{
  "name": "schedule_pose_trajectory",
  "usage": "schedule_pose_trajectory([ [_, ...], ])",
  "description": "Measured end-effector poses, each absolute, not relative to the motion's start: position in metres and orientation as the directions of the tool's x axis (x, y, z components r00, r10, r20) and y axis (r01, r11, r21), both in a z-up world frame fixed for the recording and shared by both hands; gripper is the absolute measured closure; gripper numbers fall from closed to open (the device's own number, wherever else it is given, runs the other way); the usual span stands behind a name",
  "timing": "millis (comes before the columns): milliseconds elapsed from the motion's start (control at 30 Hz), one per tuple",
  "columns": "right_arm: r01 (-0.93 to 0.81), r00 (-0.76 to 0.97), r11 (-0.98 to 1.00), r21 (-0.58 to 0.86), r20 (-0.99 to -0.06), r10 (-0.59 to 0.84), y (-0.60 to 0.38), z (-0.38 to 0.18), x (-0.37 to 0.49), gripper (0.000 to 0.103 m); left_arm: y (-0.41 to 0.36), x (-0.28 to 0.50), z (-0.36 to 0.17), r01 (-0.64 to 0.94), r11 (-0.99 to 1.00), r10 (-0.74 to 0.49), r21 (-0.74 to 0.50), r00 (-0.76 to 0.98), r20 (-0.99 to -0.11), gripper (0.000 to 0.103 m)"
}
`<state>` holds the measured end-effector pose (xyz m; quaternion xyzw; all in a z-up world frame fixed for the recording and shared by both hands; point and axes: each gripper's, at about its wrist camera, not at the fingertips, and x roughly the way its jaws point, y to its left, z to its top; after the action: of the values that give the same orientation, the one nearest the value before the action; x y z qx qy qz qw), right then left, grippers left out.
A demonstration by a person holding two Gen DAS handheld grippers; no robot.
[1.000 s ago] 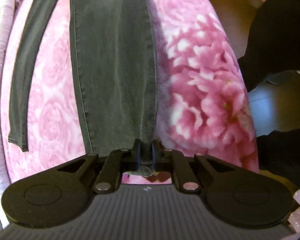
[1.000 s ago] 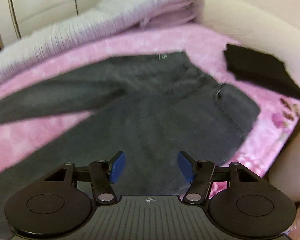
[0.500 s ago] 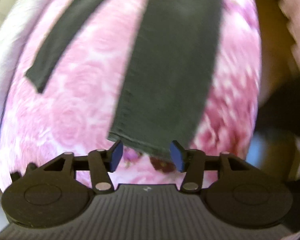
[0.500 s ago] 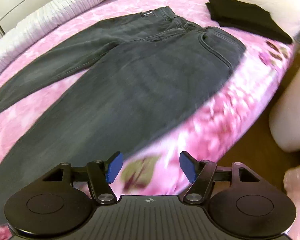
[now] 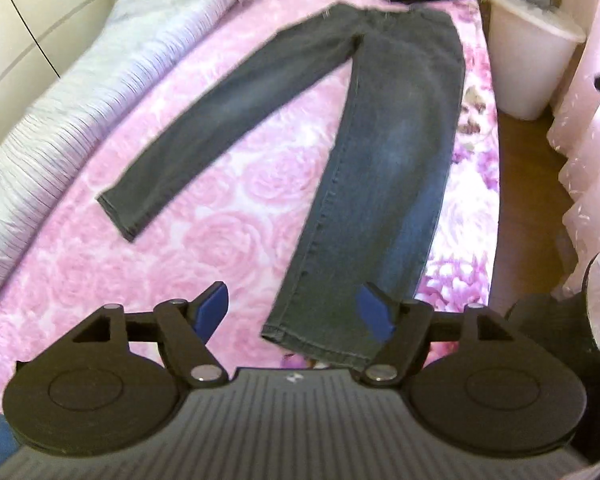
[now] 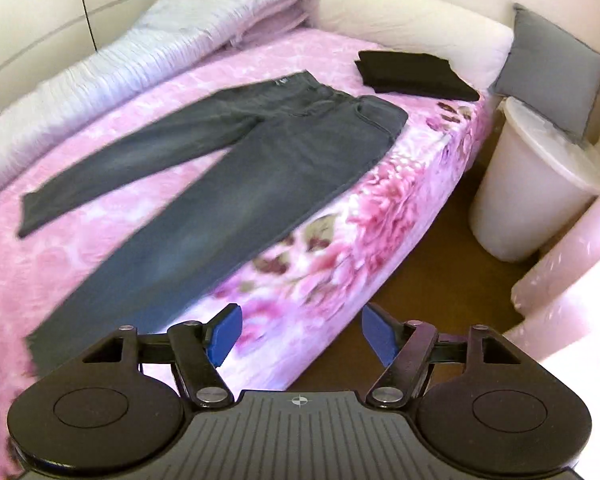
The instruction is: Fold clothes
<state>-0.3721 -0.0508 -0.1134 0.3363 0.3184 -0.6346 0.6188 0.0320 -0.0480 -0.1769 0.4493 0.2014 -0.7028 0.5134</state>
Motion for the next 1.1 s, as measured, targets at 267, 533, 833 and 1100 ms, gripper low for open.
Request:
schedule_pose_trajectory([
  [267,0.999,-0.047,-0.009,-0.053,-0.78,-0.624,0.015,-0.057,-0.307,0.023,-0.016,0.069,-0.138,0.961,-0.276,-0.565,0.035,-0.132,-0.814,0.02],
  [533,0.995,0.013,0.082,-0.054,-0.754,-0.657,0.033,-0.029,-0.286,0.021,0.007,0.089,-0.111,0.981,-0.192,-0.583,0.001,-0.113,-0.805,0.01],
  [833,0.993,0.055,0.115,-0.025,-0.767,-0.639,0.055,-0.036,-0.305,0.021,0.034,0.066,-0.102,0.986,-0.167,-0.577,0.019,-0.082,-0.813,0.01],
  [1100,0.995,0.048,0.102,-0.018,-0.791,-0.61,0.069,-0.041,-0.321,0.021,0.042,0.037,-0.096,0.981,-0.19,-0.58,0.042,-0.078,-0.811,0.01],
])
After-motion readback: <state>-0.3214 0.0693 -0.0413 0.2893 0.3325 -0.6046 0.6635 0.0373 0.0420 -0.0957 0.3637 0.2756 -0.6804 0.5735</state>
